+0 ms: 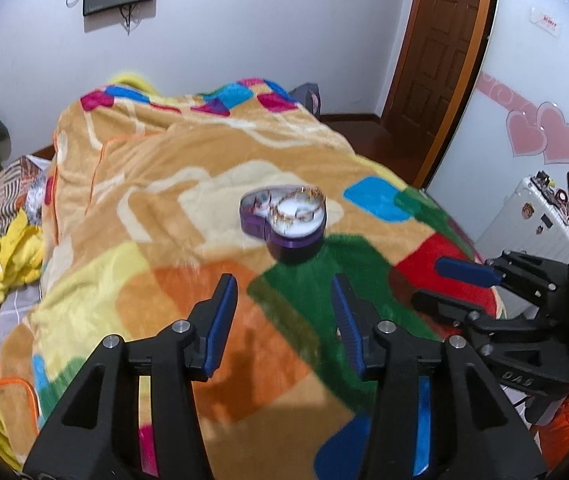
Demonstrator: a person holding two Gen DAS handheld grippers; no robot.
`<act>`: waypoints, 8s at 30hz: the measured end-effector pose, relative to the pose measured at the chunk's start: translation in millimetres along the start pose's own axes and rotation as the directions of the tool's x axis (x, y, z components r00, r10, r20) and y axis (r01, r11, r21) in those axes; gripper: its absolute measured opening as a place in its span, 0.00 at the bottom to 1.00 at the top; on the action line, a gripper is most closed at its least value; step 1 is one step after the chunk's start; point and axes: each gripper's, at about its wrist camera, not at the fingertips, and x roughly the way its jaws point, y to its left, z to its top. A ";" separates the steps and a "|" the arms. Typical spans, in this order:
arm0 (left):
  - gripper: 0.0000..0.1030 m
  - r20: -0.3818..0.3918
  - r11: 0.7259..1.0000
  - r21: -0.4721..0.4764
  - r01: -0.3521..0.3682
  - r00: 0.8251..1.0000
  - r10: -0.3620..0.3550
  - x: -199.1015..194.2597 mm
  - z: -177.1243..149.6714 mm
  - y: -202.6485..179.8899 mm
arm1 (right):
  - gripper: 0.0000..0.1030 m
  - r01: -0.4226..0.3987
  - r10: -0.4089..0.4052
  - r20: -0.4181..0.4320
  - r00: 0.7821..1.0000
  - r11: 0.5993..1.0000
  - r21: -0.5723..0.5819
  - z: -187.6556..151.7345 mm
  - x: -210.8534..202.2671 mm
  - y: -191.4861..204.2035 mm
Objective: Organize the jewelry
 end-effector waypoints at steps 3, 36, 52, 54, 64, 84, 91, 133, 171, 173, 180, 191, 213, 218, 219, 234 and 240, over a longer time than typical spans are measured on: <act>0.46 -0.033 1.000 0.003 -0.003 0.999 0.003 5.7 -12.5 -0.7 | 0.37 -0.007 0.008 -0.056 0.998 1.000 0.007 -15.7 13.2 2.2; 0.46 -0.203 0.991 0.011 0.134 0.971 -0.129 79.8 -40.1 -43.2 | 0.09 -0.019 0.021 -0.021 1.000 0.995 0.096 -35.7 8.4 -28.4; 0.28 -0.113 0.996 -0.013 0.092 0.989 -0.093 59.9 -22.2 -27.3 | 0.09 -0.021 0.018 0.032 0.999 0.995 0.095 -15.9 3.4 -29.5; 0.28 -0.092 0.996 -0.016 0.085 0.992 -0.086 53.9 -16.2 -24.0 | 0.09 -0.020 0.015 0.050 0.999 0.996 0.092 -10.6 0.5 -28.8; 0.28 0.035 0.999 -0.014 0.049 0.998 -0.049 27.9 20.5 -11.0 | 0.09 -0.027 0.018 0.129 0.992 0.997 0.067 19.2 -5.4 -23.6; 0.28 0.087 0.999 -0.026 0.038 0.996 -0.036 50.3 57.1 8.8 | 0.09 -0.060 0.042 0.218 0.975 0.995 0.074 67.4 12.8 -26.4; 0.28 0.051 0.998 -0.034 0.049 0.998 -0.048 74.8 61.7 13.6 | 0.09 -0.073 0.057 0.179 0.982 0.993 0.088 70.3 36.4 -34.5; 0.29 0.013 0.997 -0.078 0.012 1.000 -0.012 89.0 71.6 38.8 | 0.13 -0.074 0.074 -0.009 0.997 0.997 0.012 81.1 90.4 -24.2; 0.95 0.627 0.993 -0.061 -0.105 0.770 0.120 -191.0 35.7 -40.9 | 0.58 0.076 -0.096 0.652 0.752 0.995 0.059 57.7 -184.0 42.3; 0.95 0.625 0.991 -0.073 -0.110 0.769 0.132 -190.1 31.9 -39.6 | 0.66 0.096 -0.116 0.658 0.744 0.993 0.066 56.2 -185.1 45.7; 0.95 0.609 0.987 -0.094 -0.128 0.777 0.159 -187.8 24.2 -38.7 | 0.74 0.119 -0.139 0.640 0.755 0.990 0.074 52.8 -182.3 49.6; 0.95 0.596 0.986 -0.096 -0.133 0.786 0.164 -184.0 20.9 -36.3 | 0.74 0.111 -0.131 0.621 0.773 0.991 0.071 41.7 -185.7 45.3; 0.97 0.588 0.988 -0.092 -0.127 0.793 0.157 -179.0 22.3 -35.0 | 0.74 0.099 -0.131 0.593 0.795 0.991 0.087 39.6 -185.0 42.6; 0.97 0.587 0.987 -0.093 -0.127 0.794 0.158 -176.8 22.7 -35.3 | 0.74 0.097 -0.132 0.589 0.797 0.991 0.091 39.9 -184.6 41.7; 0.97 0.586 0.987 -0.094 -0.127 0.794 0.158 -176.1 22.8 -35.6 | 0.74 0.097 -0.132 0.589 0.797 0.991 0.091 39.9 -184.8 41.7; 0.99 0.580 0.989 -0.084 -0.120 0.801 0.147 -174.3 23.3 -38.8 | 0.74 0.098 -0.136 0.588 0.797 0.991 0.096 39.2 -184.2 40.8; 0.99 0.580 0.990 -0.080 -0.113 0.803 0.138 -175.6 22.7 -39.8 | 0.74 0.097 -0.137 0.588 0.797 0.990 0.099 38.6 -184.0 41.0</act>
